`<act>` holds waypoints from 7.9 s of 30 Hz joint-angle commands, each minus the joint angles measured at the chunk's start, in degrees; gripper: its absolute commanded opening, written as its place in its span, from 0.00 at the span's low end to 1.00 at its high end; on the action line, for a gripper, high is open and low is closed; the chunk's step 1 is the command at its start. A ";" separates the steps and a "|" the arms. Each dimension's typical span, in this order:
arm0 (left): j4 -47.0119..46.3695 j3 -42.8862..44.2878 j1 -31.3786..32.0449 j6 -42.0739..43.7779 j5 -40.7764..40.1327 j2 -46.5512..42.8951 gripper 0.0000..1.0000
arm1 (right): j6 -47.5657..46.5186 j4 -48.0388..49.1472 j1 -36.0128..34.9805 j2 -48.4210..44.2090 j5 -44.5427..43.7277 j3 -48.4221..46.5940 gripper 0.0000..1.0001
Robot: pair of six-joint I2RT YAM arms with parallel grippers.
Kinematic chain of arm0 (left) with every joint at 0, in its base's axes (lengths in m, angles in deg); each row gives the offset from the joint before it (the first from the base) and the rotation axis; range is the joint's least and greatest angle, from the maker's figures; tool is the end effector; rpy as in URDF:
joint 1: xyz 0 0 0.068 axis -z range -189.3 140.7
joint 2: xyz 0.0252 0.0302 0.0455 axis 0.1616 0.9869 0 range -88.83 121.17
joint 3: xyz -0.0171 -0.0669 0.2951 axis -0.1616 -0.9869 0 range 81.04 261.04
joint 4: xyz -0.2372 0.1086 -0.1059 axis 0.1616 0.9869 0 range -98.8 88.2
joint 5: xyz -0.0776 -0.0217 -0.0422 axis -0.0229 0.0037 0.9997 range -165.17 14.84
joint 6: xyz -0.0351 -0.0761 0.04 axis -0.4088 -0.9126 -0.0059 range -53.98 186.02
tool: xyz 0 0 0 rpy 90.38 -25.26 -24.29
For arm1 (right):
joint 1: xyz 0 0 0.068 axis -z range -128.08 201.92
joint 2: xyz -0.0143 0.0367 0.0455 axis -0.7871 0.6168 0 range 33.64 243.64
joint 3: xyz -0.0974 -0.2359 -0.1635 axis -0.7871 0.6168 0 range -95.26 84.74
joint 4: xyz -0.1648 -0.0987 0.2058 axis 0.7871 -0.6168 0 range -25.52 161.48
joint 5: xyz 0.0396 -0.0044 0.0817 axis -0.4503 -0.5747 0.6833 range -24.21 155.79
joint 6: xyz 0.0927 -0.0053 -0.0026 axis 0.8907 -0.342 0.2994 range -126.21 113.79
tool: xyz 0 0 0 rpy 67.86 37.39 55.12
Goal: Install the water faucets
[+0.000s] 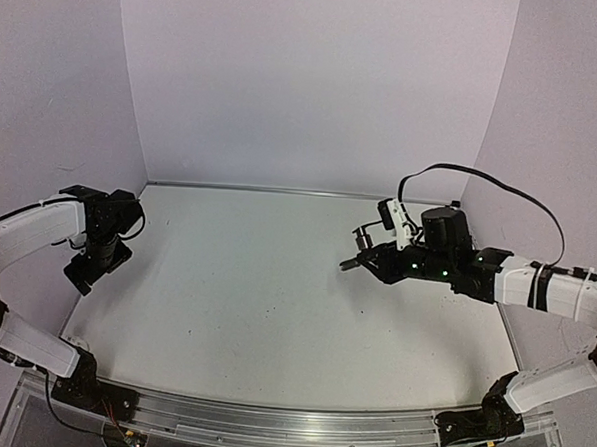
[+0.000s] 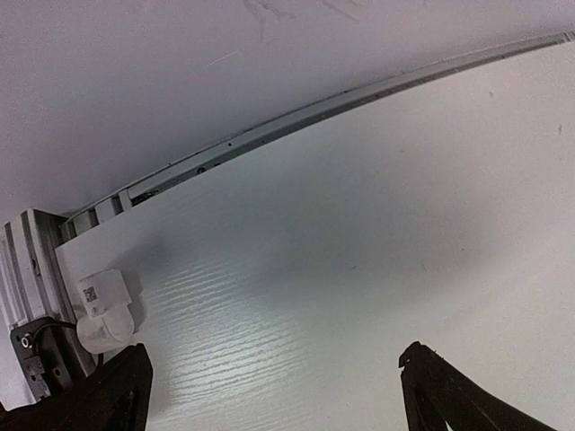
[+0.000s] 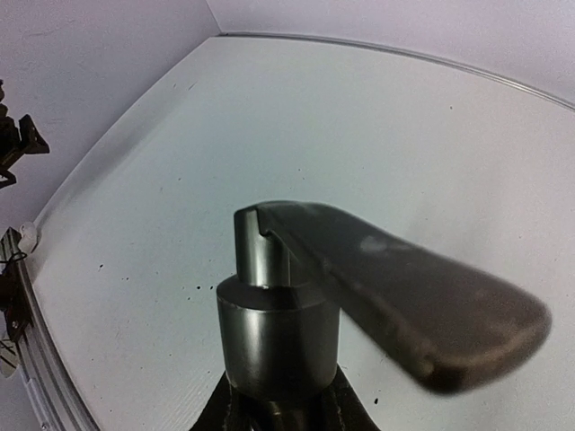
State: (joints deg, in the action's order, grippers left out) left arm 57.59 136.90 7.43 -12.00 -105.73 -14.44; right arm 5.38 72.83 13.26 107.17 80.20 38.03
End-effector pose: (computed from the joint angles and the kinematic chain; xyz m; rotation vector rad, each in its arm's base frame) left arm 0.2277 -0.0241 0.2246 -1.3845 2.2733 0.4056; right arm 0.2533 0.2293 0.2633 -0.6508 1.9919 0.7991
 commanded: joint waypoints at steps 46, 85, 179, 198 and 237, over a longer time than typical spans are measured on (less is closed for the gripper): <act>-6.00 -24.44 -9.34 -45.39 -14.79 -7.96 1.00 | -4.03 -14.25 -0.11 9.78 2.55 -20.25 0.00; -28.73 -18.53 -11.90 -16.99 10.90 9.60 0.48 | -2.67 -9.43 -0.11 8.81 0.48 -15.60 0.00; -125.03 -2.45 17.69 20.50 86.77 40.11 0.00 | 4.80 -10.20 -1.02 4.65 -3.29 -8.44 0.00; -156.04 0.28 18.12 5.83 86.16 60.97 0.00 | 5.82 -10.07 -1.49 4.69 -2.61 -8.74 0.00; -143.75 -5.89 16.72 16.01 75.60 57.78 0.58 | 6.06 -8.31 -1.86 2.75 -1.29 -6.99 0.00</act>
State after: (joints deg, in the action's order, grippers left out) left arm -87.32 132.62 25.01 1.71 -28.04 45.04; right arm 11.05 61.01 11.78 112.51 78.05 30.55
